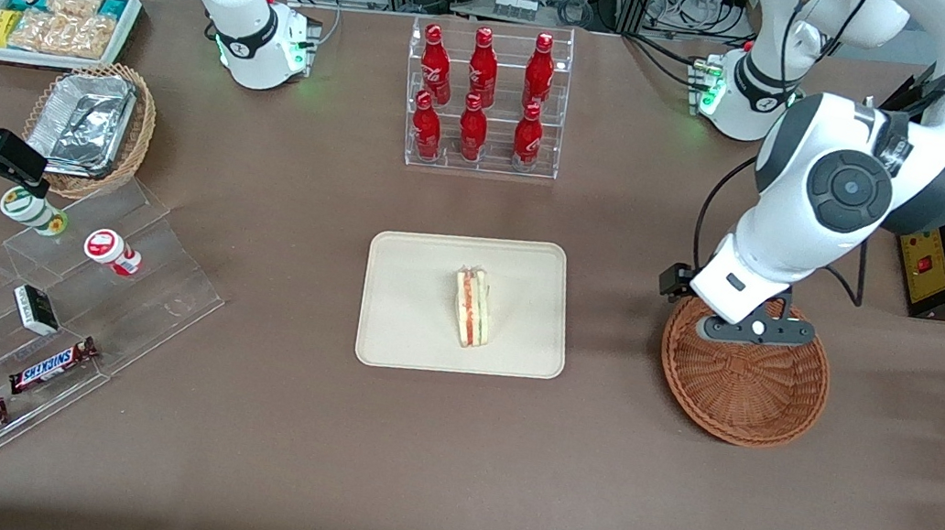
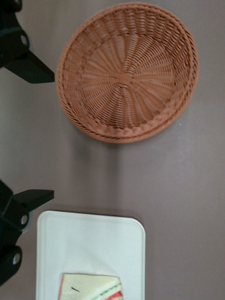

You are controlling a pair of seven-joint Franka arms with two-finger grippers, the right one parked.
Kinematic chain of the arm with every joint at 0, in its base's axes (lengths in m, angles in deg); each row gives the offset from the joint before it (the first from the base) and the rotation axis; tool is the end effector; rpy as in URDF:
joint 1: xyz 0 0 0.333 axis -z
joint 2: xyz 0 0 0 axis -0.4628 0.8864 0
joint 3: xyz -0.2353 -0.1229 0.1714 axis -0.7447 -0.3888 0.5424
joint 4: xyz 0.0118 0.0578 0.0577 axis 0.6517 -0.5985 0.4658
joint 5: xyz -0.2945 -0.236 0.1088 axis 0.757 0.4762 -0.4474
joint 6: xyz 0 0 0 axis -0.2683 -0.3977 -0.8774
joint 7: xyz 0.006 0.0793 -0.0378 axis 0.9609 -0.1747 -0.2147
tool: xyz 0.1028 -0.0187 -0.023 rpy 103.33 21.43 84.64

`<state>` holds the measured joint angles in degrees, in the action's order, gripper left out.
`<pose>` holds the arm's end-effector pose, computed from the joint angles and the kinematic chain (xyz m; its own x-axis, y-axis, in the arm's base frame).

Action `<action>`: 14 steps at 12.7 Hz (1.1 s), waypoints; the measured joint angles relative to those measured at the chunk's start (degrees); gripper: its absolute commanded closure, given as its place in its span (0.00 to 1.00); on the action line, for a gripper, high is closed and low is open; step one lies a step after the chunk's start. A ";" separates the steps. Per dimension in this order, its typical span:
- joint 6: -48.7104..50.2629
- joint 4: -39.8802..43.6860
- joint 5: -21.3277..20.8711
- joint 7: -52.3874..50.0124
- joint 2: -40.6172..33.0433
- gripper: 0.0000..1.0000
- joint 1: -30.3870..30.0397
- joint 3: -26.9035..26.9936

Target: Place sandwich from basket to tray

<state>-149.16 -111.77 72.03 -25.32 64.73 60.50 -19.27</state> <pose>0.5553 -0.1948 0.4566 0.9951 0.0602 -0.0786 0.0583 -0.9979 -0.0266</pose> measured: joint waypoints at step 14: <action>20.34 4.72 -0.02 15.36 -8.15 0.00 -40.33 -28.95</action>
<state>-128.82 -107.04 72.01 -9.96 56.58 20.18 -48.22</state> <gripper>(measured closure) 0.000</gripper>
